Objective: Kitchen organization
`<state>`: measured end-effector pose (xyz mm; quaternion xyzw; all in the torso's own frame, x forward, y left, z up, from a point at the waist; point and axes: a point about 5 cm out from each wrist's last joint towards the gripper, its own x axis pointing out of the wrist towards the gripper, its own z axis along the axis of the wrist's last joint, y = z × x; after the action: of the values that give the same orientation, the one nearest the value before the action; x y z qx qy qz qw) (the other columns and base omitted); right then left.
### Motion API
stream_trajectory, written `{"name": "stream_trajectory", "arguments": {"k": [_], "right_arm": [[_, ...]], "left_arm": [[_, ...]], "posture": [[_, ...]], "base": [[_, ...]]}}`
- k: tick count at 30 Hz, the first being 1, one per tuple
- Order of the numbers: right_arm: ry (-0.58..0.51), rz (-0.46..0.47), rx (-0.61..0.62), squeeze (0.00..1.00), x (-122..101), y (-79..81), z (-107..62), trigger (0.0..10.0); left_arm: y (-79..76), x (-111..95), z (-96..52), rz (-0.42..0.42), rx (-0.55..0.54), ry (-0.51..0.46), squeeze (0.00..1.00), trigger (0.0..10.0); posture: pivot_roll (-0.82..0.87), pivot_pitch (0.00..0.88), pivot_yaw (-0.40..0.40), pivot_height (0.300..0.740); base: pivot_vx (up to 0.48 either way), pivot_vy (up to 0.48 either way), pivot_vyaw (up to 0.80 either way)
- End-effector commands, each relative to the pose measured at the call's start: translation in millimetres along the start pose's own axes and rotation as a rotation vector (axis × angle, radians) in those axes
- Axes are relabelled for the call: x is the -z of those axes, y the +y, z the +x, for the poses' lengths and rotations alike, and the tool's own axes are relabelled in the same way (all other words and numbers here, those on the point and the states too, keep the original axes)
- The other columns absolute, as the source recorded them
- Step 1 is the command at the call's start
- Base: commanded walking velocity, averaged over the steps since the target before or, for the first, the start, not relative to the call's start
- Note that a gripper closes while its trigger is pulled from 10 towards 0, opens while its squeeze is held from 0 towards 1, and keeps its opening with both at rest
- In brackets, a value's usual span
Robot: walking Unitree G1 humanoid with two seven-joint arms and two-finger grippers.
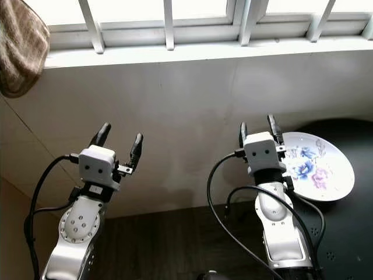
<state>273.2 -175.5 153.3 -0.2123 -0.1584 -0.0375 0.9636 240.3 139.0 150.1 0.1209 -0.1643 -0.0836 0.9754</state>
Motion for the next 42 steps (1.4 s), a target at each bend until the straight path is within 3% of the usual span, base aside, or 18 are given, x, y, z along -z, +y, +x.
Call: {"name": "stream_trajectory", "arguments": {"k": [1, 32, 33, 37, 42], "right_arm": [[0.022, -0.001, 0.014, 0.00, 2.8, -2.2, -0.3, 10.0], [0.057, 0.025, 0.031, 0.00, 5.3, 1.7, 3.3, 10.0], [0.109, 0.084, 0.058, 0.00, 11.3, -0.4, 4.6, 10.0], [0.167, 0.124, 0.132, 0.00, 19.1, -11.4, 7.0, 10.0], [0.298, 0.200, 0.303, 0.02, 40.7, -36.3, 3.0, 10.0]], "left_arm": [[-0.1, 0.1, 1.6, 0.003, 0.008, 0.000, 0.00, 10.0], [3.6, 3.3, 3.0, 0.026, 0.015, 0.018, 0.00, 10.0], [3.0, 3.5, 3.7, 0.027, 0.017, 0.019, 0.00, 10.0], [2.3, 4.2, 3.7, 0.030, 0.021, 0.023, 0.00, 10.0], [1.7, 5.6, 3.5, 0.033, 0.022, 0.030, 0.00, 10.0]], "posture": [[-0.02, 0.042, -0.001, 0.740], [0.00, 0.039, 0.004, 0.740], [0.00, 0.038, 0.004, 0.740], [0.00, 0.041, 0.005, 0.740], [0.00, 0.041, 0.004, 0.740]], "base": [[0.000, 0.000, -0.44], [0.000, 0.000, -0.74], [0.000, 0.000, 0.00], [0.000, 0.000, 0.00], [0.000, 0.000, 0.00]]}}
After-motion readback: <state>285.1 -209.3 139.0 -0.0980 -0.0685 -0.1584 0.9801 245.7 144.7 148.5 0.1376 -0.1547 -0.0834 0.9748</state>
